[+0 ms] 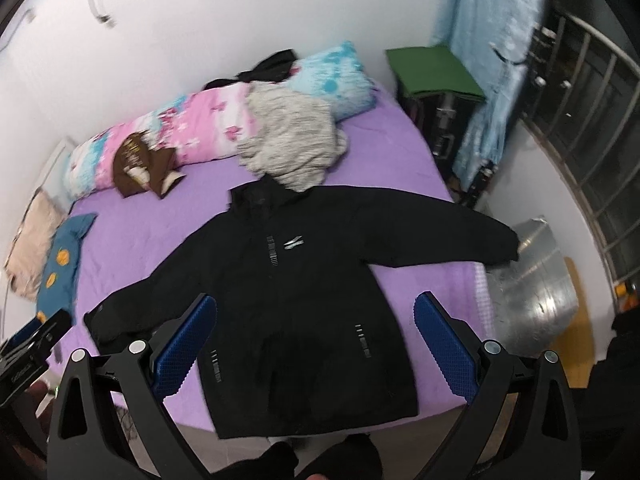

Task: Fold large clothes
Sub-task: 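Move the right tool to the jacket's sleeve cuff and grasp it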

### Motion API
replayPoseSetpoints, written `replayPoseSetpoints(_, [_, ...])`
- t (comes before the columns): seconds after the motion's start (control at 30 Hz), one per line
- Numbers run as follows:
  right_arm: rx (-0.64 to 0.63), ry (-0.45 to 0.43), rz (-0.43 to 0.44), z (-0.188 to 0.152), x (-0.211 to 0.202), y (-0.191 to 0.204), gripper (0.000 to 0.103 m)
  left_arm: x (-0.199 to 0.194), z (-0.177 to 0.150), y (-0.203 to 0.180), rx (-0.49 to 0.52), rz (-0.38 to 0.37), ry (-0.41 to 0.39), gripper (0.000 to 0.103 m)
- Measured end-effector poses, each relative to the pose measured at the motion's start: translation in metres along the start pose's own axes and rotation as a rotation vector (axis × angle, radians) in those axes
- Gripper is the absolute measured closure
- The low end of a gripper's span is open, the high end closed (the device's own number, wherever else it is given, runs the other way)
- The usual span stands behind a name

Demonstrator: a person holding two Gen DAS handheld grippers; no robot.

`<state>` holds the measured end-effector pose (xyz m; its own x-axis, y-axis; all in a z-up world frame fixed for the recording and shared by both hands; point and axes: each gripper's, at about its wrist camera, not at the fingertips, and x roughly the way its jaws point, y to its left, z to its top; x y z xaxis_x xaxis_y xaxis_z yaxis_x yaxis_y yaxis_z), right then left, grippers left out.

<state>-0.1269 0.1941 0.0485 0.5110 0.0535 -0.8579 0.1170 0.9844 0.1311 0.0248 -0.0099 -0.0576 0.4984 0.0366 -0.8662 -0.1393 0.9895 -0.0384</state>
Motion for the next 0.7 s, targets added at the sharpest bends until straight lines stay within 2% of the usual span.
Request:
replayPoseSetpoints(0.1, [0.037,0.006,-0.020,0.005,0.025,-0.030,0.006,0.022,-0.001,-0.010,-0.005,0.022,0.010,0.006])
replayPoseSetpoints(0.3, [0.210,0.050,-0.018,0.010,0.092,-0.117,0.006,0.067,-0.006,-0.042,0.006,0.019,0.039,0.006])
replayPoseSetpoints(0.53, [0.422,0.028,-0.074,0.003,0.175,-0.247,0.006,0.149,-0.009,-0.116,0.090,-0.015,0.099,0.006])
replayPoseSetpoints(0.6, [0.515,0.023,-0.059,-0.005,0.202,-0.292,0.006,0.177,-0.011,-0.139,0.125,-0.026,0.099,0.006])
replayPoseSetpoints(0.7, [0.632,0.017,-0.087,-0.015,0.248,-0.356,0.006,0.227,-0.020,-0.171,0.145,-0.087,0.138,0.006])
